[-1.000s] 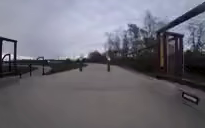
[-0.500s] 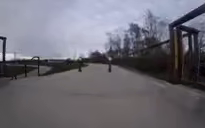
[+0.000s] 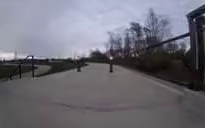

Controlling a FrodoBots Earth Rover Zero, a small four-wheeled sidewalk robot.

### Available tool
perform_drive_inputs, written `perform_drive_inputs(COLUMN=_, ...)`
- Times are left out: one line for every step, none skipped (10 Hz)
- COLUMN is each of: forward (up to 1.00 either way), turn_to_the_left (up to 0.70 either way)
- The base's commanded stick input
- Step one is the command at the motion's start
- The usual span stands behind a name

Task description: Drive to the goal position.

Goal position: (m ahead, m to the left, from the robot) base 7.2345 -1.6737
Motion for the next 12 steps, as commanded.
perform_drive_inputs(forward=1.0, turn_to_the_left=0.0)
perform_drive_inputs(forward=1.0, turn_to_the_left=0.0)
perform_drive_inputs(forward=1.0, turn_to_the_left=0.0)
perform_drive_inputs(forward=1.0, turn_to_the_left=0.0)
perform_drive_inputs(forward=1.0, turn_to_the_left=0.0)
perform_drive_inputs(forward=1.0, turn_to_the_left=0.0)
perform_drive_inputs(forward=1.0, turn_to_the_left=0.0)
perform_drive_inputs(forward=1.0, turn_to_the_left=0.0)
perform_drive_inputs(forward=1.0, turn_to_the_left=0.0)
perform_drive_inputs(forward=1.0, turn_to_the_left=0.0)
perform_drive_inputs(forward=1.0, turn_to_the_left=0.0)
perform_drive_inputs(forward=1.0, turn_to_the_left=0.0)
